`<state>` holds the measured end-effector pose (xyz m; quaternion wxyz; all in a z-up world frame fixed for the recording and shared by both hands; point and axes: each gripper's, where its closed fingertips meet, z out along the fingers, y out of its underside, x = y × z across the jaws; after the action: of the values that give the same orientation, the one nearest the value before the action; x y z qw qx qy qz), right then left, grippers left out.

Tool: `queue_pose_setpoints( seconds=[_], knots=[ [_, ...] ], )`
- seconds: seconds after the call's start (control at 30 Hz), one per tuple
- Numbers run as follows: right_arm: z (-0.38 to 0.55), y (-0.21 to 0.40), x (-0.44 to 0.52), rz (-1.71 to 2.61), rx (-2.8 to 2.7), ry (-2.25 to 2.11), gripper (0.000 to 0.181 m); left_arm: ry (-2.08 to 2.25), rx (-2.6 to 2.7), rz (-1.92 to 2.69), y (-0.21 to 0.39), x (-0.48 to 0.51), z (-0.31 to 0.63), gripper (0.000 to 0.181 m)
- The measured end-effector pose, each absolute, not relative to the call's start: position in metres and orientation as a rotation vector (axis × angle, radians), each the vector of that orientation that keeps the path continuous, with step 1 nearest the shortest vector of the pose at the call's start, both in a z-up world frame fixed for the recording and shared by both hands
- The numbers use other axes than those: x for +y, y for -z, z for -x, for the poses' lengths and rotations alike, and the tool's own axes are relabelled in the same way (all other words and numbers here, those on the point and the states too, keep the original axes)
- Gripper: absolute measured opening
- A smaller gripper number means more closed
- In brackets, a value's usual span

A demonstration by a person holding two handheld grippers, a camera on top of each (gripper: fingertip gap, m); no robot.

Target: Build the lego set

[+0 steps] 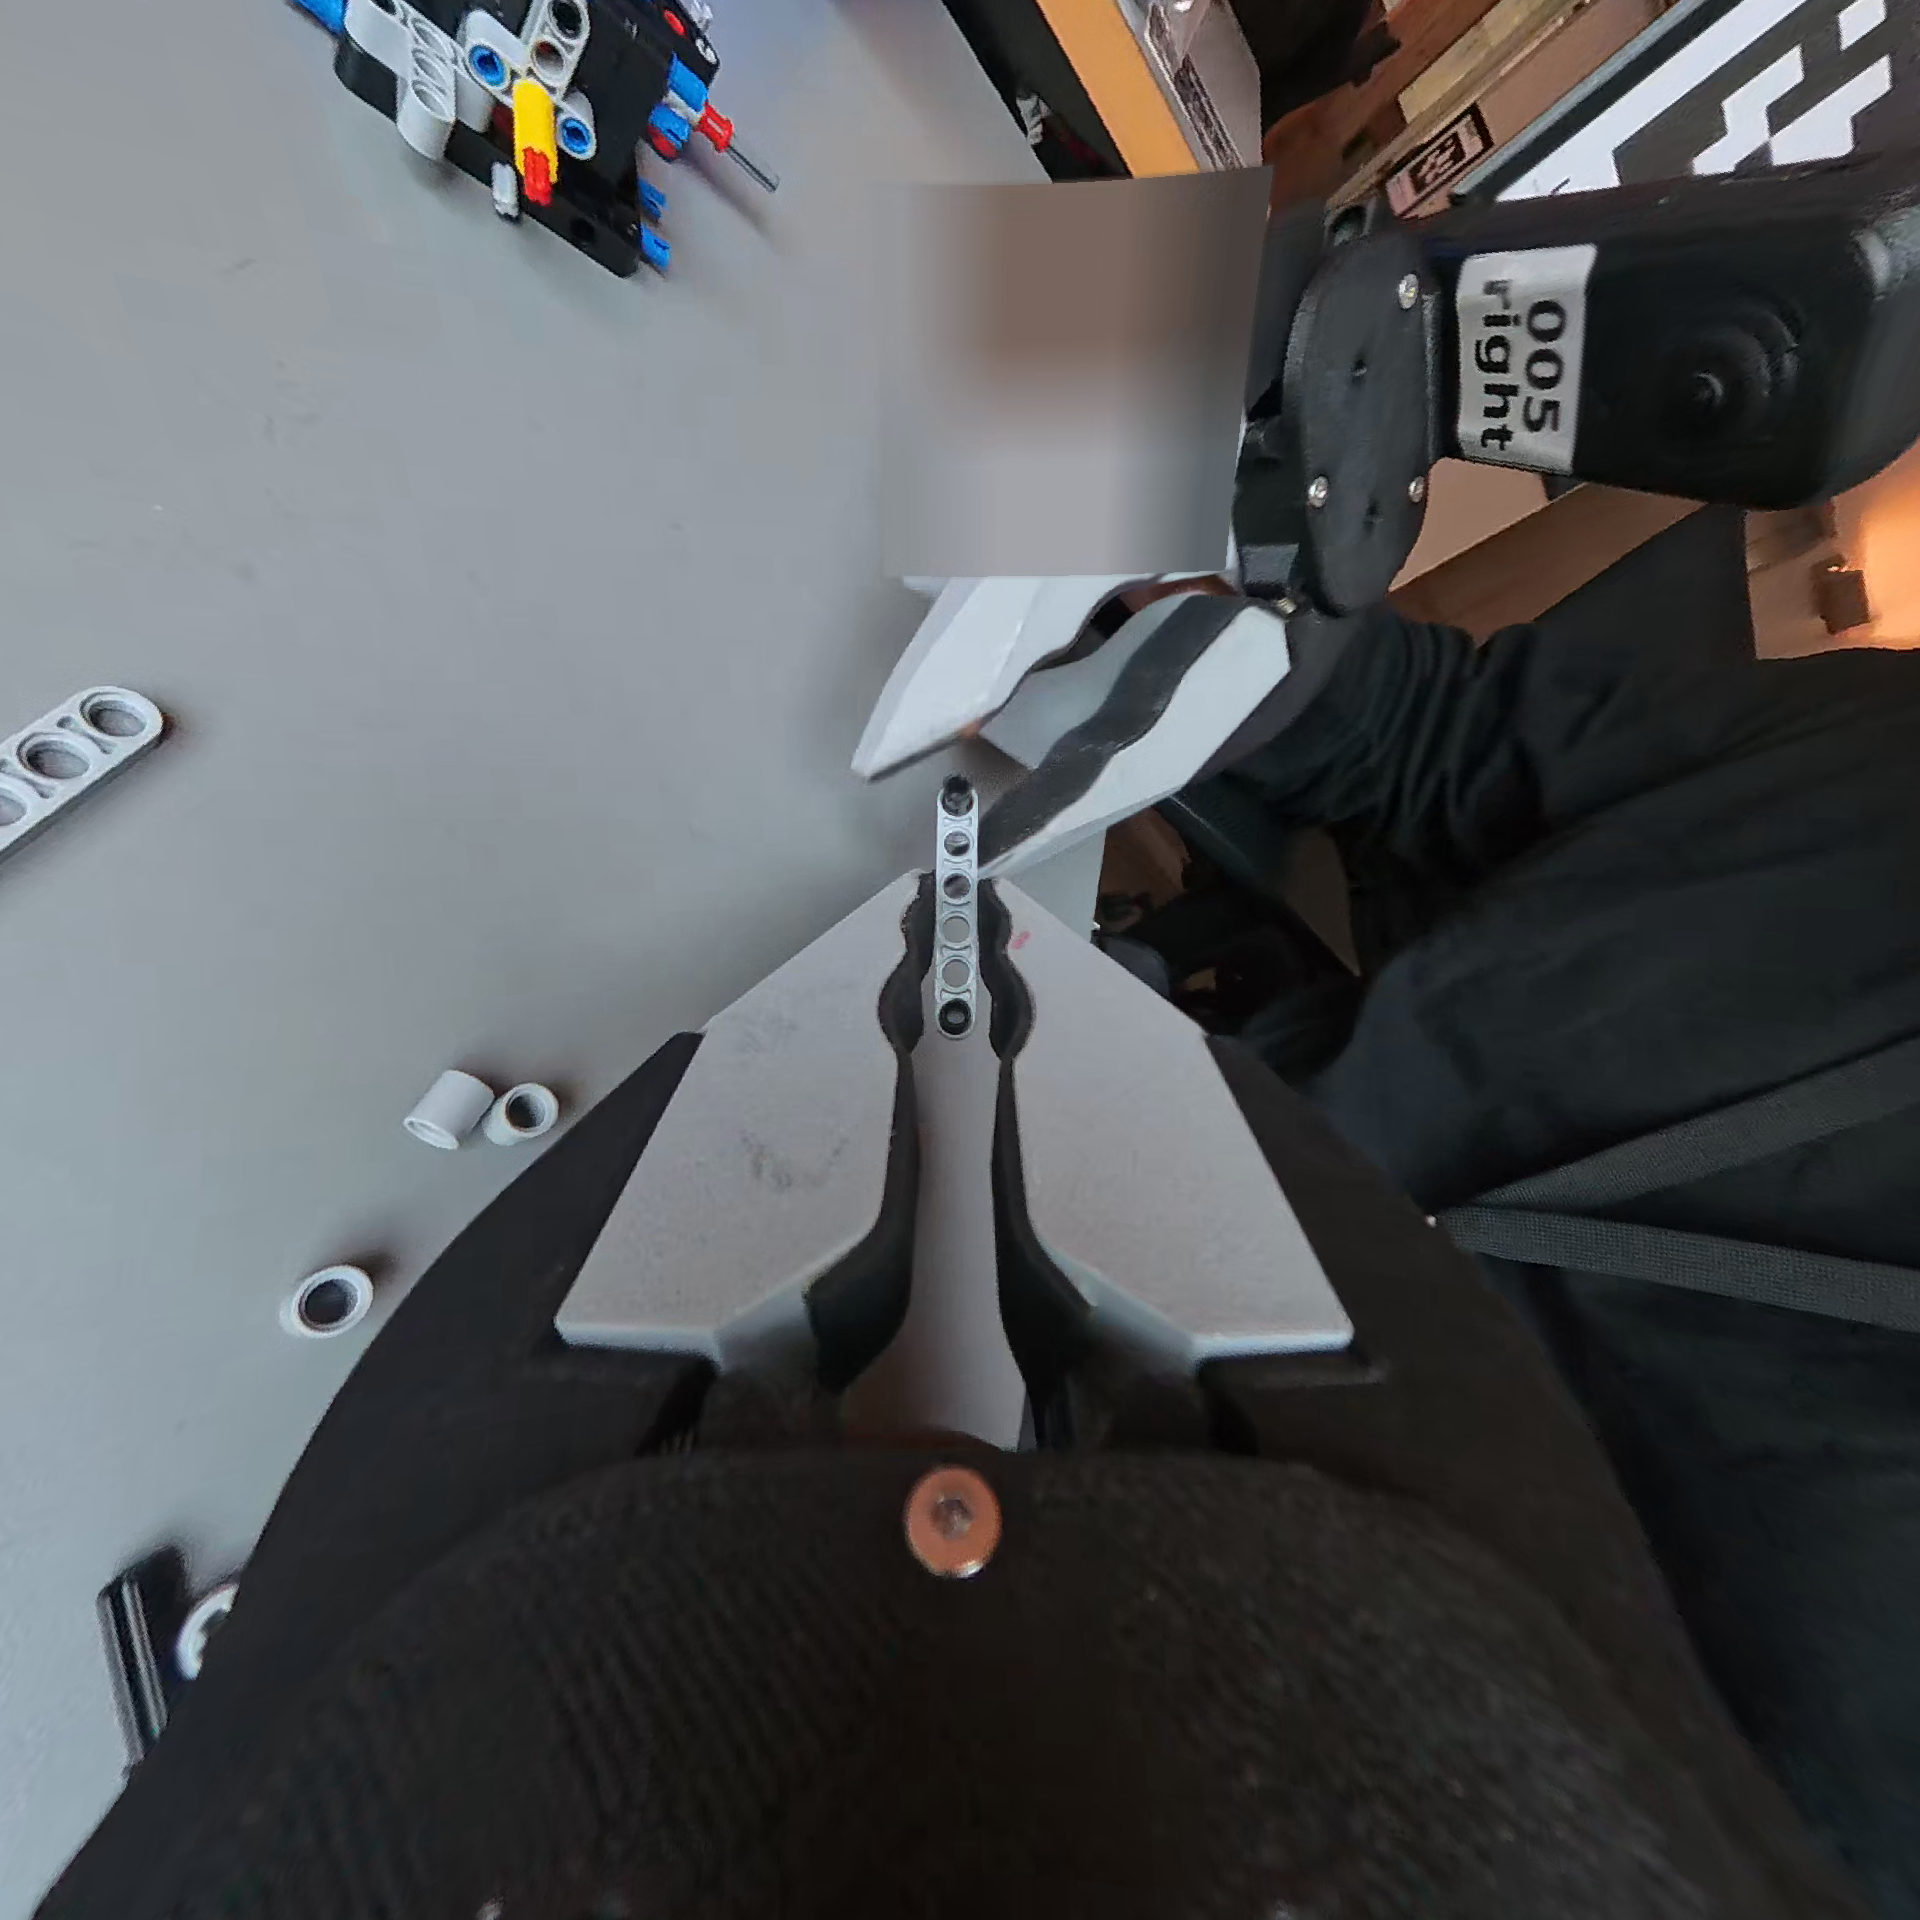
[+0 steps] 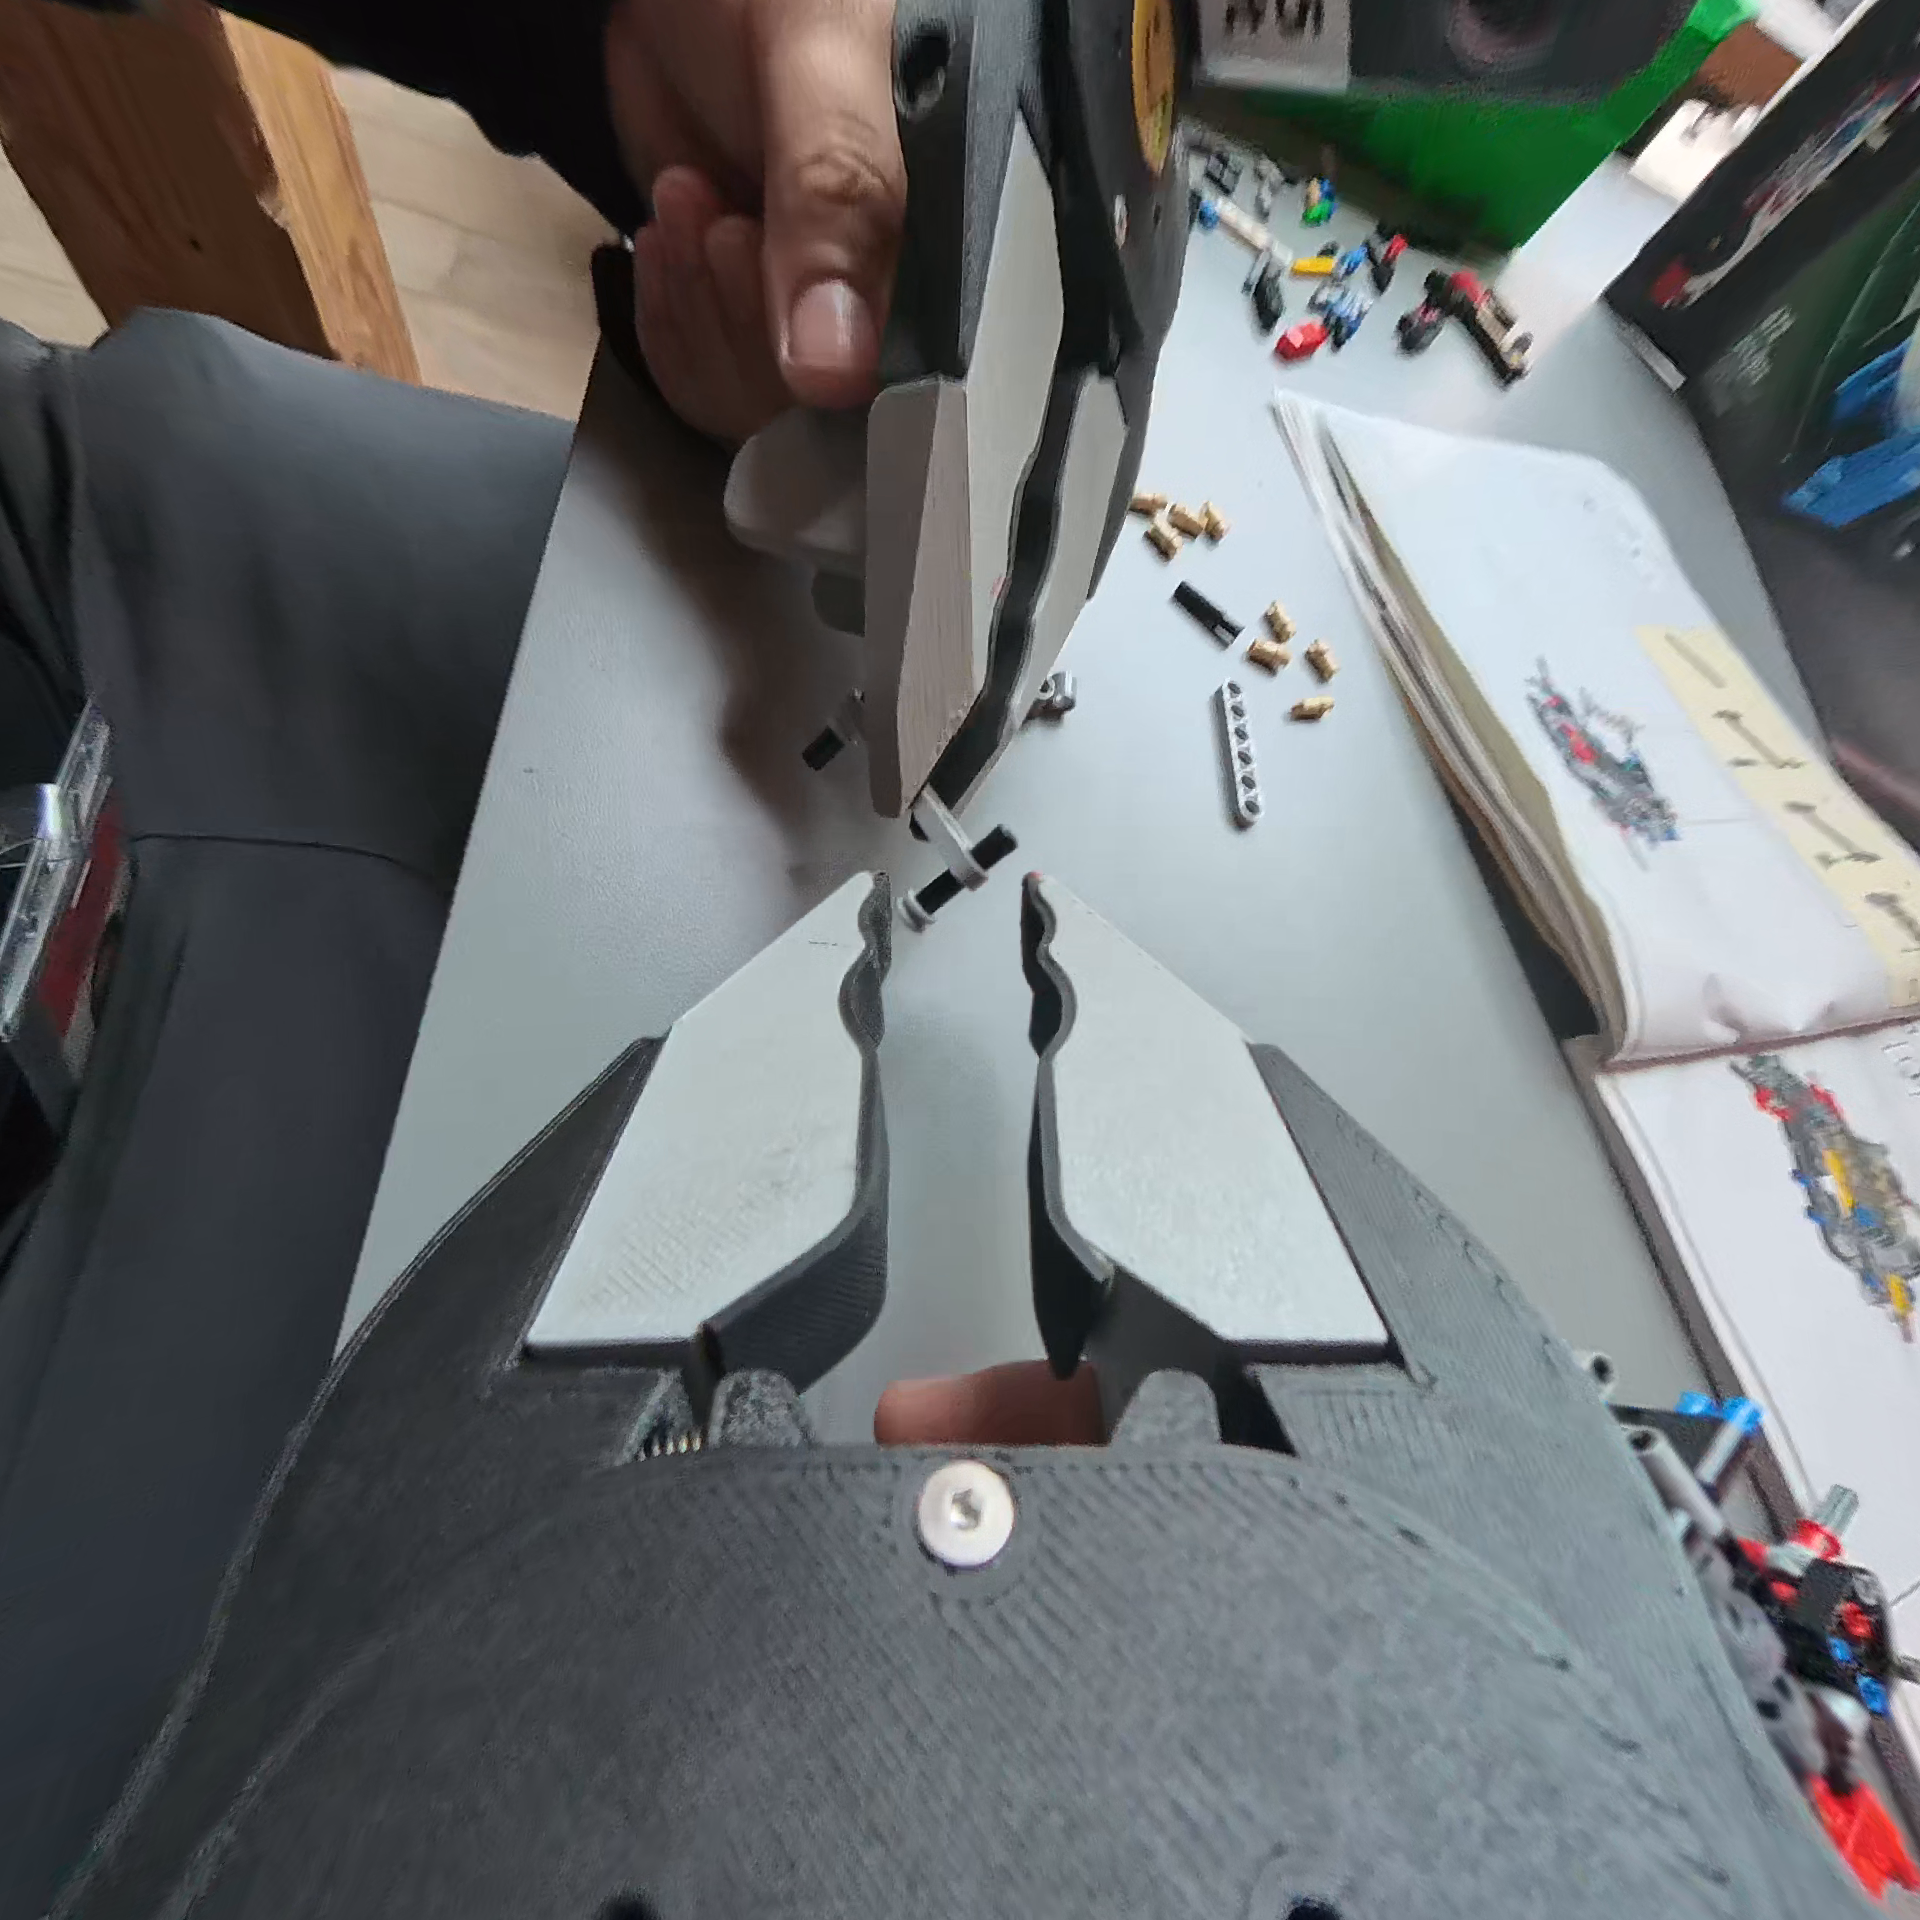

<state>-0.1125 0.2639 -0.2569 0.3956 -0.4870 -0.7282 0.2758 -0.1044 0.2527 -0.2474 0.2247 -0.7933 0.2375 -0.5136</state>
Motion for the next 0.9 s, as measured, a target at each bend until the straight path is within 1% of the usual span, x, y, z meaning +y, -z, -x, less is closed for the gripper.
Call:
queue_pose_setpoints(
  seconds=[0.07, 0.1, 0.17, 0.33, 0.43, 0.53, 0.67, 0.9],
  knots=[
    [0.113, 0.264, 0.267, 1.286, -1.853, -0.681, 0.03, 1.404, 0.659, 2.153, 0.243, 0.254, 0.104, 0.005],
    [0.114, 0.262, 0.267, 1.289, -1.844, -0.685, 0.028, 1.398, 0.663, 2.133, 0.241, 0.254, 0.103, 0.005],
    [0.114, 0.259, 0.265, 1.306, -1.83, -0.736, 0.005, 1.346, 0.665, 2.125, 0.242, 0.256, 0.104, 0.005],
    [0.114, 0.256, 0.263, 1.349, -1.818, -0.831, 0.004, 1.232, 0.722, 2.075, 0.239, 0.256, 0.104, 0.006],
    [0.113, 0.258, 0.266, 1.367, -1.83, -0.793, 0.004, 1.124, 0.782, 2.09, 0.243, 0.256, 0.105, 0.007],
    [0.111, 0.257, 0.269, 1.362, -1.835, -0.753, 0.004, 1.017, 0.827, 2.08, 0.241, 0.258, 0.108, 0.018],
    [0.109, 0.255, 0.271, 1.359, -1.844, -0.73, 0.004, 0.945, 0.838, 2.037, 0.227, 0.265, 0.108, 0.016],
    [0.104, 0.257, 0.269, 1.343, -1.902, -0.651, 0.004, 0.881, 0.906, 2.047, 0.229, 0.274, 0.101, 0.013]
  ],
)
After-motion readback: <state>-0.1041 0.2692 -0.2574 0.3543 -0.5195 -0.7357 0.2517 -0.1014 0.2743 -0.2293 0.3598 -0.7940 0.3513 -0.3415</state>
